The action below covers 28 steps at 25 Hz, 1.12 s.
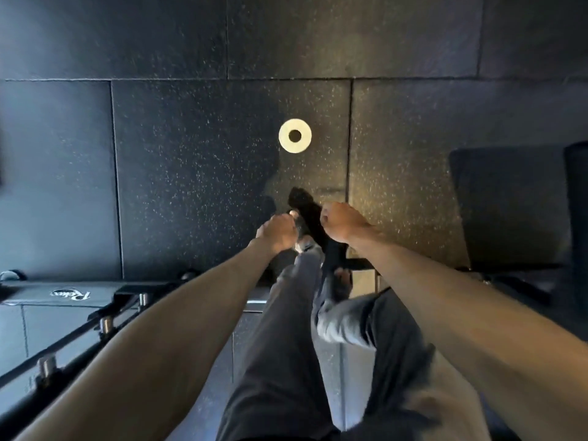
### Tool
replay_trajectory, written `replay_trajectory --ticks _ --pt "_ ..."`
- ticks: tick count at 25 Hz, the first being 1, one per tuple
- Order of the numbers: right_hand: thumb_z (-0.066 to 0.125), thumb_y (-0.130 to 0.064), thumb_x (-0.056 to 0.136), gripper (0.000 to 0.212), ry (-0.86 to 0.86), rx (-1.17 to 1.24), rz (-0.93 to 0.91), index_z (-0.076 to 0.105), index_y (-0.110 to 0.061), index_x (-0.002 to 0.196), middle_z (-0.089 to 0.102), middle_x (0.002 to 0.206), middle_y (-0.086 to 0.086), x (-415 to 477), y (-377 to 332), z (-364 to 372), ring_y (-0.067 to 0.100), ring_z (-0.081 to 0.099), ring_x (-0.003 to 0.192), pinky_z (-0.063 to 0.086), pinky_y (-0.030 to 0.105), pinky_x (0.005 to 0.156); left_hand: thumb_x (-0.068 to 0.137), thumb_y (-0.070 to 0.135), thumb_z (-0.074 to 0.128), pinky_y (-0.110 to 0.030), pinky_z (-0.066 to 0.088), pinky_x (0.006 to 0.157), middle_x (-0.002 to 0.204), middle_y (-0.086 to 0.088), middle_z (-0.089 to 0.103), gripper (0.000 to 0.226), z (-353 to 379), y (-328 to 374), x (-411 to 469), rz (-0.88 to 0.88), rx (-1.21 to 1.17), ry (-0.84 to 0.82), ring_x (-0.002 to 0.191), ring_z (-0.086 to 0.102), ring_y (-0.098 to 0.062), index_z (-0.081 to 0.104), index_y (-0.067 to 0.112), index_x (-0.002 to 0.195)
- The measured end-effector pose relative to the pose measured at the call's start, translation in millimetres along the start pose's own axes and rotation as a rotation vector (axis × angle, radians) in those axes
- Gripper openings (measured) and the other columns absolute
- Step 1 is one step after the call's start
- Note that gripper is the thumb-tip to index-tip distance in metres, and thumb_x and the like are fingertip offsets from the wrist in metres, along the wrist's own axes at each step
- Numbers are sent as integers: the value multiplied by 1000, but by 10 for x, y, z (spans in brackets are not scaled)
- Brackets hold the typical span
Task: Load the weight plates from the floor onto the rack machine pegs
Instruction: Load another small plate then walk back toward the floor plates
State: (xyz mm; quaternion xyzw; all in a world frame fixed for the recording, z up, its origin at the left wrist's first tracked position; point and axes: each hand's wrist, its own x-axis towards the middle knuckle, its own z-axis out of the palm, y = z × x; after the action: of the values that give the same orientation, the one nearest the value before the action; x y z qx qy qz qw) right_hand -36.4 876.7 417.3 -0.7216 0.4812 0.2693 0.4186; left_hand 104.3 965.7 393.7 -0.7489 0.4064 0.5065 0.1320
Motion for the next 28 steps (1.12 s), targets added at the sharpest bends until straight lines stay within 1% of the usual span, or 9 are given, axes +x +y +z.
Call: replay_trajectory --ticks 6,9,11,13,16,19,21,25,28 --pt "40 -18 99 25 -48 -110 -71 63 -9 103 68 107 16 1478 -27 -541 36 64 100 43 35 71 96 16 38 -38 50 81 117 -16 64 29 -533 262 1275 -111 -146 48 104 63 -35 59 6 115" --pt "42 -16 98 23 -143 -212 -119 63 -8 104 67 107 14 2215 103 -625 35 64 102 49 39 77 98 18 39 -39 53 85 116 -12 62 30 -672 306 1975 -239 -263 66 106 62 -33 57 10 120" --pt "43 -14 98 22 -199 -278 -126 62 -7 106 66 113 15 2712 249 -619 35 62 106 49 39 81 97 17 41 -43 53 90 118 -16 62 32 -658 310 2480 -295 -316 89 108 61 -35 58 8 121" --pt "43 -14 97 23 -204 -337 -114 62 -7 109 65 118 15 3252 382 -558 36 61 109 47 38 81 96 15 43 -42 53 88 119 -19 63 32 -585 289 3049 -327 -360 117 108 61 -35 60 2 120" --pt "45 -17 99 25 -134 -346 -68 57 -9 119 62 123 15 3957 486 -413 35 59 114 47 38 84 99 13 45 -32 51 75 122 -17 61 35 -489 267 3746 -410 -475 130 101 62 -27 50 2 131" --pt "50 -22 99 40 15 -253 -24 41 -7 135 58 128 20 4602 551 -216 38 58 117 49 42 88 99 20 47 -37 48 94 141 -15 44 61 -443 230 4362 -571 -685 212 122 52 -31 19 9 152" --pt "54 -27 98 49 83 -228 -39 33 -7 138 60 126 21 4948 588 -30 39 59 115 48 43 87 97 26 50 -43 42 102 146 -16 33 74 -361 105 4722 -630 -706 275 131 41 -36 6 12 154" --pt "60 -39 93 68 189 -205 2 24 -9 142 64 115 17 5526 568 311 36 64 103 43 38 71 93 38 55 -42 45 94 141 -18 37 86 -133 -127 5208 -606 -597 344 122 48 -37 2 8 154" --pt "59 -41 93 65 241 -298 -69 27 -8 138 67 107 15 5674 562 398 34 66 93 40 36 66 92 38 58 -36 47 84 132 -17 45 88 -20 -141 5351 -530 -505 479 109 59 -33 5 2 153"
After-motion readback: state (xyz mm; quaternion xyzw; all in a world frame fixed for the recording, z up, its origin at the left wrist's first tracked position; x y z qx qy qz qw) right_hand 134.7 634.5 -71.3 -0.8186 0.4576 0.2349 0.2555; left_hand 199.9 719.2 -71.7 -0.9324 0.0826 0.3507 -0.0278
